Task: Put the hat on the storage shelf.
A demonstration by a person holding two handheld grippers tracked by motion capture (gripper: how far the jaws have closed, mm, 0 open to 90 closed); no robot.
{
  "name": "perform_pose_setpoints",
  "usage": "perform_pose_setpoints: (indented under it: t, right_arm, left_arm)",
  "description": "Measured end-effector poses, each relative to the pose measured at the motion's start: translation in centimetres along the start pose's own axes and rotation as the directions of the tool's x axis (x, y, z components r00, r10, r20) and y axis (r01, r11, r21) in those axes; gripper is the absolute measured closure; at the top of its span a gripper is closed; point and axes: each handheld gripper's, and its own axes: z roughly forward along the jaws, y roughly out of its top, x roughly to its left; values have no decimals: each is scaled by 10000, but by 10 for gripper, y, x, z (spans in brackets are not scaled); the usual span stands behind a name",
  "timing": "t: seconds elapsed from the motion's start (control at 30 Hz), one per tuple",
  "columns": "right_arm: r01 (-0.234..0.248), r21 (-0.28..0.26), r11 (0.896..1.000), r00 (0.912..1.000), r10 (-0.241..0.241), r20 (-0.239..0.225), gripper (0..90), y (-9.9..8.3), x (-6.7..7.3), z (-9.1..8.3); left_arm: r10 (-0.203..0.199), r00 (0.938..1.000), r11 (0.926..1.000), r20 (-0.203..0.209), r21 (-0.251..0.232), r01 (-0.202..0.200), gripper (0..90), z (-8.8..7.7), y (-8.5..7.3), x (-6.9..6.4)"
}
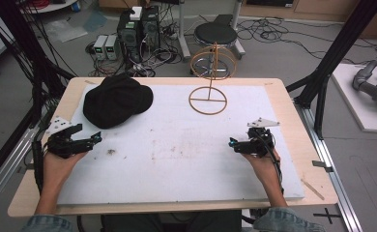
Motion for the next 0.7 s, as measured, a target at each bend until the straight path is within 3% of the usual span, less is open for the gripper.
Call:
perform_pose_setpoints:
  t: [0.23, 0.53, 0.7]
  right_arm:
    - [48, 40, 10000, 10000, -48, -8, 121, 0, 1, 0]
    - [-365, -117, 9993, 9991, 363, -199, 120, -1, -5, -2]
    - [-306, -23, 9995, 9989, 305, -356, 121, -2, -3, -2]
  left_arm:
    - [-34, 9999, 10000, 135, -13, 34, 185, 1, 1, -1]
    - [-286, 9984, 9994, 487, -185, 295, 185, 1, 3, -3]
    - [-8, 9988, 9984, 480, -569, 35, 185, -3, 13, -8]
